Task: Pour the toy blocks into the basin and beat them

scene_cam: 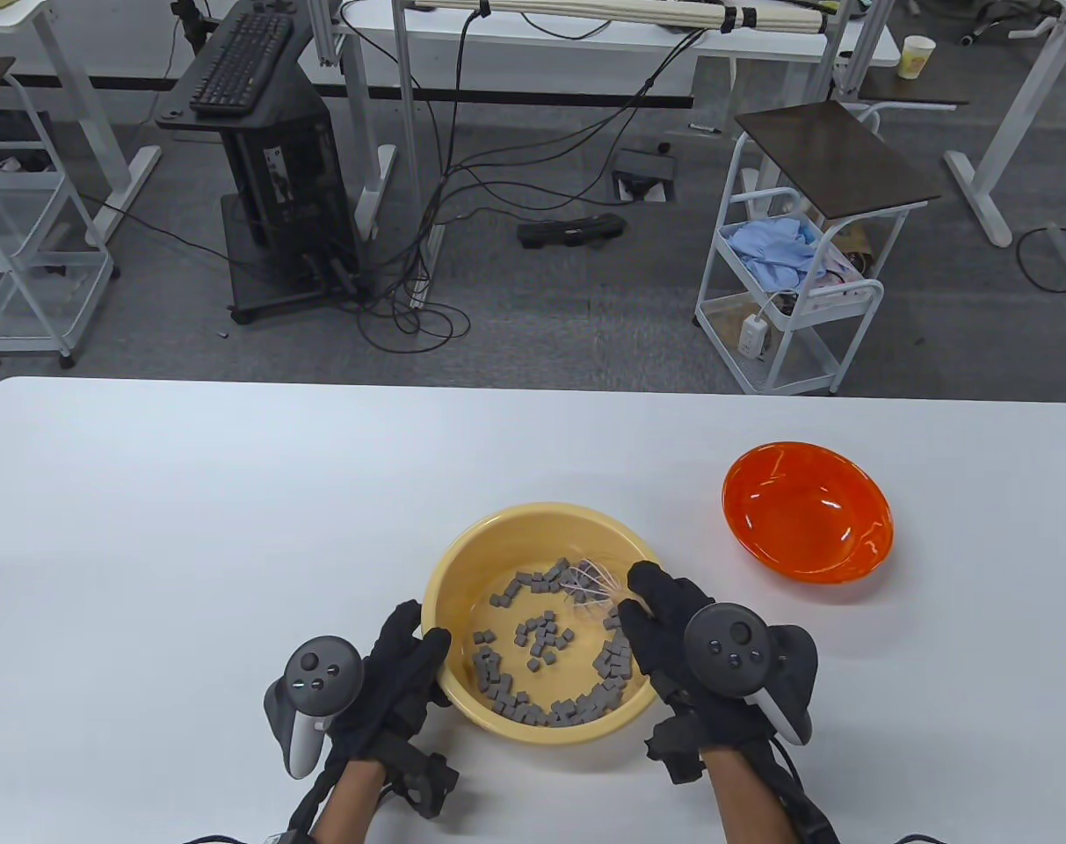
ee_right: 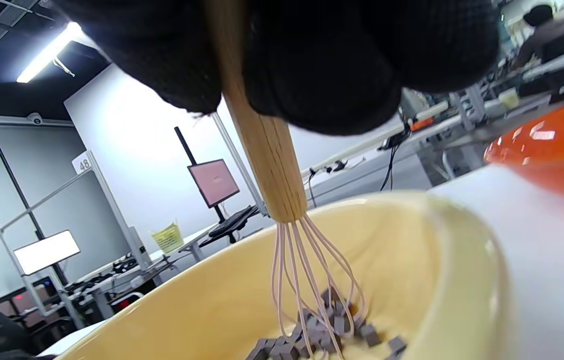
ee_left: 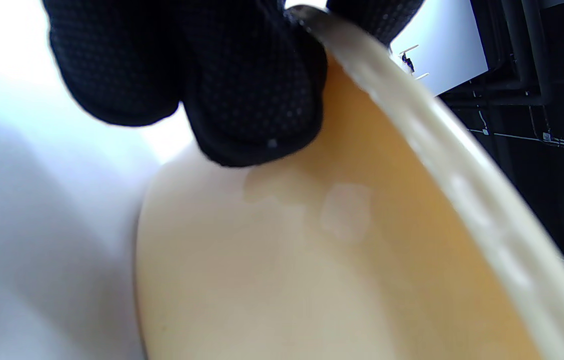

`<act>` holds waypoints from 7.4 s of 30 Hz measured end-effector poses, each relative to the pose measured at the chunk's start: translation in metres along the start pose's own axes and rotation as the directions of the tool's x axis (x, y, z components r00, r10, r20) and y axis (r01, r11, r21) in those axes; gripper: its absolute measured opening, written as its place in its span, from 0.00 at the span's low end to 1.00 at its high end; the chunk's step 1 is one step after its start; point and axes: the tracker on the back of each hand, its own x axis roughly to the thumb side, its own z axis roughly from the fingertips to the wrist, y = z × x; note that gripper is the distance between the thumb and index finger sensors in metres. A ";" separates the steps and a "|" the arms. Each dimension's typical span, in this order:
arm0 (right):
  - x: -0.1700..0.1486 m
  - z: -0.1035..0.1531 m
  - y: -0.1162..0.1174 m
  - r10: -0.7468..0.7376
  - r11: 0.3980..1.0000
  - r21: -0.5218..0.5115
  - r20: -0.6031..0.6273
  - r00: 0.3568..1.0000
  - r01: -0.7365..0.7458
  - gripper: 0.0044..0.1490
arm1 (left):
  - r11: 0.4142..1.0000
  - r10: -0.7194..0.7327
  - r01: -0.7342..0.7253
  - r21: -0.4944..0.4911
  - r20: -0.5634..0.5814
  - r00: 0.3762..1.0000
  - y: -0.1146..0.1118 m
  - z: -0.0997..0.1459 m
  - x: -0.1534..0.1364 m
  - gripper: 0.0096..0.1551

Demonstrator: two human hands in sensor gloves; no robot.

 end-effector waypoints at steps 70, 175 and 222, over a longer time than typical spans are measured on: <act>0.009 -0.002 0.032 -0.345 0.919 0.194 -0.021 0.939 0.342 0.34 | 1.000 0.003 -0.003 -0.014 0.001 1.000 0.001 -0.001 0.001 0.39; 0.007 0.004 -0.008 0.027 0.999 -0.041 0.010 1.000 -0.027 0.26 | 1.000 -0.003 0.003 0.007 -0.002 1.000 -0.001 0.001 0.000 0.39; 0.003 0.005 -0.043 -0.068 0.987 0.141 -0.045 0.997 0.074 0.24 | 0.995 -0.085 0.085 0.042 -0.008 0.996 -0.002 0.003 0.005 0.39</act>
